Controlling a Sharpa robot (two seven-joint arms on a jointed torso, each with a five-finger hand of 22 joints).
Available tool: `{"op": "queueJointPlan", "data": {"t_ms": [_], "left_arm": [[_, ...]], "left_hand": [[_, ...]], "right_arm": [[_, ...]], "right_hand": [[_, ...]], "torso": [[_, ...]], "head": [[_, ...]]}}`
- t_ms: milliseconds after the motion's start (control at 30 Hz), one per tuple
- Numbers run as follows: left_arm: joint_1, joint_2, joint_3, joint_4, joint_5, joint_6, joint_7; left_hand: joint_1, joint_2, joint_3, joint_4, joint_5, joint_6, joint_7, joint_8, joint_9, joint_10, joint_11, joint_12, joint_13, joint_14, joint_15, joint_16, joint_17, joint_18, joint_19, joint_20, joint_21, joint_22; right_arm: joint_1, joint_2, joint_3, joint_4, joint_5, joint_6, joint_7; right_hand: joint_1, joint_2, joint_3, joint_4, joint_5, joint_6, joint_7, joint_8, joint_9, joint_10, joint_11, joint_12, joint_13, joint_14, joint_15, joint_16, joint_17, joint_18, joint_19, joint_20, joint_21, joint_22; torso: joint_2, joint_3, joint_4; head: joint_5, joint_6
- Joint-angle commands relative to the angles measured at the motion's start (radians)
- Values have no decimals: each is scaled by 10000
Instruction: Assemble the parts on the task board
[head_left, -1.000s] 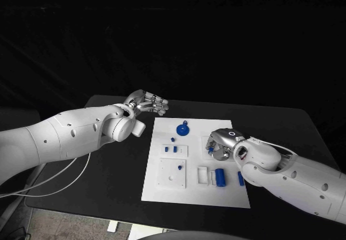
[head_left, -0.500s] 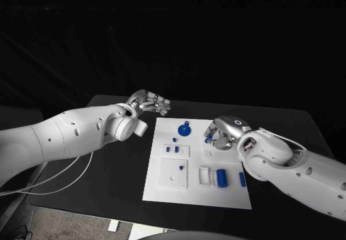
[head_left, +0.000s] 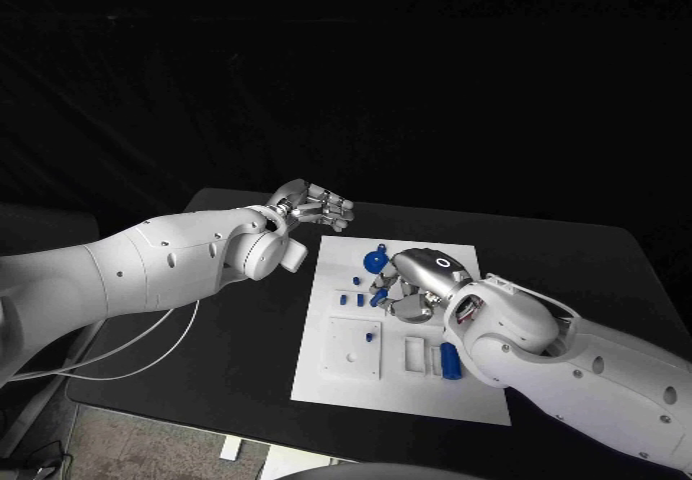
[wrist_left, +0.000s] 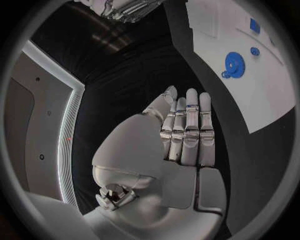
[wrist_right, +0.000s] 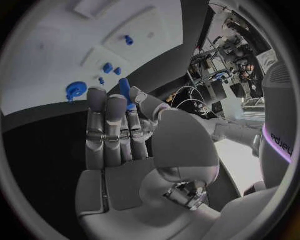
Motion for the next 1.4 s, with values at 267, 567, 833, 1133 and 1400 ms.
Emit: {"op": "queueJointPlan", "data": {"t_ms": [267, 567, 833, 1133, 1400], "left_arm": [[9, 136, 6, -16, 59, 191, 80], [8, 211, 6, -13, 60, 266, 36], [7, 230, 5, 3, 60, 304, 20], [7, 206, 5, 1, 60, 311, 14], [7, 185, 4, -2, 60, 325, 3]], "left_hand": [[-15, 97, -8, 43, -43, -60, 6, -30, -5, 15, 16, -32, -12, 41, 27, -22, 13, 52, 98, -1, -24, -8], [-22, 108, 1, 50, -48, -73, 9, -28, -4, 8, 19, -33, -12, 30, 32, -27, 12, 50, 90, 3, -25, -22], [-30, 120, 5, 61, -50, -82, 11, -28, -4, -4, 23, -34, -13, 23, 36, -29, 12, 51, 85, 7, -26, -38], [-30, 120, 5, 61, -50, -82, 11, -28, -4, -4, 23, -34, -13, 23, 36, -29, 12, 51, 85, 7, -26, -38], [-30, 120, 5, 61, -50, -82, 11, -28, -4, -4, 23, -34, -13, 23, 36, -29, 12, 51, 85, 7, -26, -38]], "right_arm": [[-220, 669, -647, -228, -453, 35, 368], [-406, 1042, -975, -571, -818, 167, 355], [-562, 1186, -1120, -800, -1031, 348, 315], [-642, 1194, -1162, -872, -1151, 454, 233], [-661, 1108, -1168, -866, -1234, 498, 160]], "right_hand": [[-46, 148, -34, -95, 17, 43, 7, 34, 13, 381, -297, 48, 18, 31, -77, -44, -5, 116, 385, -91, -70, 19], [-59, 155, -4, -146, 17, 39, 8, 34, 15, 380, -293, 49, 18, 31, -74, -55, -12, 121, 382, -88, -60, 43], [-57, 170, -12, -174, 17, 41, 7, 34, 15, 383, -292, 50, 19, 33, -74, -52, -10, 121, 381, -88, -52, 65], [-57, 172, -9, -190, 17, 44, 6, 34, 15, 386, -293, 49, 18, 33, -76, -50, -9, 125, 383, -89, -67, 70], [-58, 172, -3, -208, 17, 45, 6, 35, 16, 388, -293, 49, 19, 31, -77, -50, -8, 129, 387, -90, -50, 86]], "torso": [[11, -4, 13], [15, 7, -4], [13, 13, -14], [10, 12, -10], [11, 2, -4]], "head": [[111, 14], [171, -23], [185, -92], [206, -126], [211, -148]]}}
